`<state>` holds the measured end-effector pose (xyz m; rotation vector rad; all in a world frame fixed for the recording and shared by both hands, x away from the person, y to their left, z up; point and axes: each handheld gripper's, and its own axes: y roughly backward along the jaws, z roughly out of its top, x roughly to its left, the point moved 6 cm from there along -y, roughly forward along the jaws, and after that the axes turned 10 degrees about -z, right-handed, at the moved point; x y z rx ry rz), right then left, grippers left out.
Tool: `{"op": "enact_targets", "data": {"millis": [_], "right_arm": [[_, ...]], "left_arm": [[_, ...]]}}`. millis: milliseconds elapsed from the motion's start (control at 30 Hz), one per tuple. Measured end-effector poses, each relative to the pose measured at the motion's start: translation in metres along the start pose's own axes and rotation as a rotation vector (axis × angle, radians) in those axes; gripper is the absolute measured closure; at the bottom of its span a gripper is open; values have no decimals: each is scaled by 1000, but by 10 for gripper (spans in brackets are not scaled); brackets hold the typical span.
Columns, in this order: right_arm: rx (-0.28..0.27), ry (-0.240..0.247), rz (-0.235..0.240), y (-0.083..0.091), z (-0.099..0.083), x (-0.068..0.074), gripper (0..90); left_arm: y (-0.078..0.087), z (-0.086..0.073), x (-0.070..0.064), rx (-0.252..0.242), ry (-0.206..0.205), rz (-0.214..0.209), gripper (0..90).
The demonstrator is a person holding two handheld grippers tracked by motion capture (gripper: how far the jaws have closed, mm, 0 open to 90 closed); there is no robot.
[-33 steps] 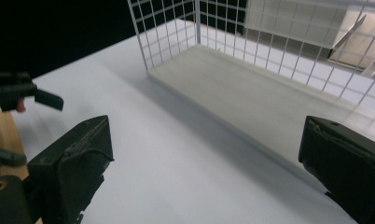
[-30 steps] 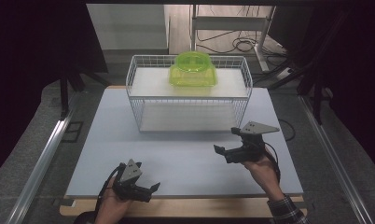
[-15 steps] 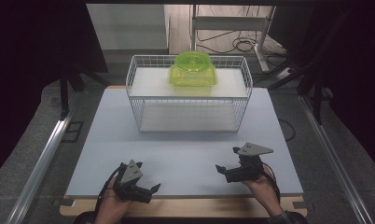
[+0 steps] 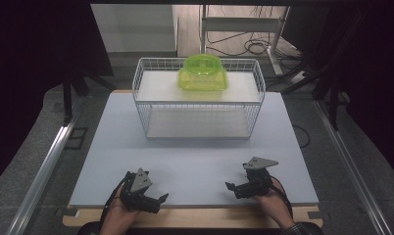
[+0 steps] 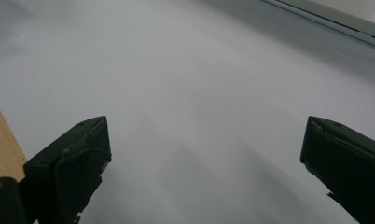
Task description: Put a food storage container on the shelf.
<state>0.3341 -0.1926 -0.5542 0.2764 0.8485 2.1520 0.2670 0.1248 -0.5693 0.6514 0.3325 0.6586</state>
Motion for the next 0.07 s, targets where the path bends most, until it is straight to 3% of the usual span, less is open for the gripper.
{"op": "enact_targets", "data": {"millis": [67], "right_arm": [[0,-4,0,0,0,-1,20]], "left_arm": [[-1,-1,1,19,6,16,7]]}}
